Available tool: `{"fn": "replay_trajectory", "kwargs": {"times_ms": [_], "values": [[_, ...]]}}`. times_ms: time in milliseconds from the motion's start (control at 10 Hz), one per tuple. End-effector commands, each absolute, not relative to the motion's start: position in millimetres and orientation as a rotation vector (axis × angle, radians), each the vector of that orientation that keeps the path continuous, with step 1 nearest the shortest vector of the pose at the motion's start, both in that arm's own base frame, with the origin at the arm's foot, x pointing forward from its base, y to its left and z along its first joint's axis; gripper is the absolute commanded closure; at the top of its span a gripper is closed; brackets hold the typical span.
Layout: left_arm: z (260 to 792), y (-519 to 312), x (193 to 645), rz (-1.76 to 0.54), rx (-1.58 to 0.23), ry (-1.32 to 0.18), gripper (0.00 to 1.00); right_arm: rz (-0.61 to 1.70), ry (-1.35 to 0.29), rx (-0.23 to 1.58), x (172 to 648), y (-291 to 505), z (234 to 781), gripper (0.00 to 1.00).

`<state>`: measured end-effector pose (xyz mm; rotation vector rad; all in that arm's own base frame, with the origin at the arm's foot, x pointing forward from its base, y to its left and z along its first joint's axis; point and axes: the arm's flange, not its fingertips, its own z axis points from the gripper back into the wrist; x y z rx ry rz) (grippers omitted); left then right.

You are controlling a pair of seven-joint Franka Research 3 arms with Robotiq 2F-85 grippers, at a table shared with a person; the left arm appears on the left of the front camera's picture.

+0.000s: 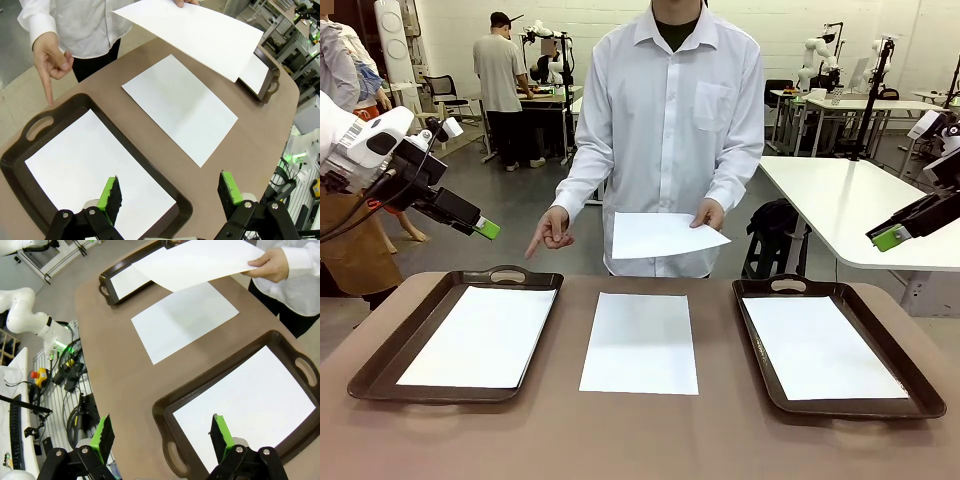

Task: Sort the A4 documents.
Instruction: Receive the A4 Paper.

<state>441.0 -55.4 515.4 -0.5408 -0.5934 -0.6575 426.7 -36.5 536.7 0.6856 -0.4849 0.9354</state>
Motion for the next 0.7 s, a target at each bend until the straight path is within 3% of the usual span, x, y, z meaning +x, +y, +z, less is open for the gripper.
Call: {"fn": "replay_trajectory", "kwargs": {"times_ms": [0,600], "values": [[515.2,-54.7,440.8,-0.657,-0.543,-0.596,0.00,0.944,-0.489,0.686,425.7,-36.3,537.2,0.00],[515.4,-55.4,441.0,-0.657,-0.541,-0.593,0.00,0.944,-0.489,0.686,425.7,-36.3,537.2,0.00]]}}
